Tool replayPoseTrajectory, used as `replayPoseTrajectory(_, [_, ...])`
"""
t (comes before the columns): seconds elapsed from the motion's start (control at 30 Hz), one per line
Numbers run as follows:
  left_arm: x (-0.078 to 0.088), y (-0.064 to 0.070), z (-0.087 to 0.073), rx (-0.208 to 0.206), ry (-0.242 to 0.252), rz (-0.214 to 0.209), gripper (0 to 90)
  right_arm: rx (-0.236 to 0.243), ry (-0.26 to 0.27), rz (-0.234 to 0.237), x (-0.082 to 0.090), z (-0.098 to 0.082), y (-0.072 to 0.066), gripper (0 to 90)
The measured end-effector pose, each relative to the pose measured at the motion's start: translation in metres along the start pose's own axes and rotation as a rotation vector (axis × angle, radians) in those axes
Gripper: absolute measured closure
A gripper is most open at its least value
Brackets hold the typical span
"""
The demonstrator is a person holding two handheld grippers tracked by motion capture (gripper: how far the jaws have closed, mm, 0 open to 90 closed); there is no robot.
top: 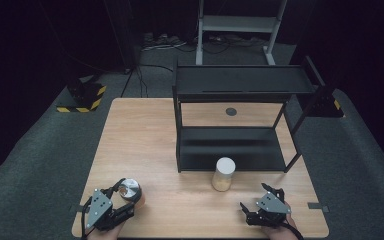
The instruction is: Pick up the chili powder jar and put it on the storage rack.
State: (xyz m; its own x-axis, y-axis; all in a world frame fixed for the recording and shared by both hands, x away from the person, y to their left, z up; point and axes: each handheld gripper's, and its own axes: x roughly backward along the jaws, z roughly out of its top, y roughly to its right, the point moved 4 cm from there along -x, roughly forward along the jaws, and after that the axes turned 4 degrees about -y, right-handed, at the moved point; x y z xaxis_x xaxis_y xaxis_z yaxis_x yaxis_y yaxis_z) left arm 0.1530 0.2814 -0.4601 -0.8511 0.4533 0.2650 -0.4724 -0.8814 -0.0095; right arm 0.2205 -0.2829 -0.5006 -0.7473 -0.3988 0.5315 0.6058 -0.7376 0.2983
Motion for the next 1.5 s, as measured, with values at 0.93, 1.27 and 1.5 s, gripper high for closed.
replayPoseTrajectory(0.93, [-0.058, 0.025, 0.097, -0.076, 0.063, -0.161, 34.6, -0.012, 0.009, 0.010, 0.001, -0.002, 0.003, 0.4])
replayPoseTrajectory(1.27, [-0.077, 0.034, 0.115, -0.068, 0.081, -0.202, 34.6, -0.013, 0.011, 0.012, 0.001, -0.002, 0.003, 0.4])
replayPoseTrajectory(1.5, [-0.085, 0.040, 0.130, -0.087, 0.093, -0.215, 34.6, -0.009, 0.011, 0.013, 0.001, -0.002, 0.003, 0.4])
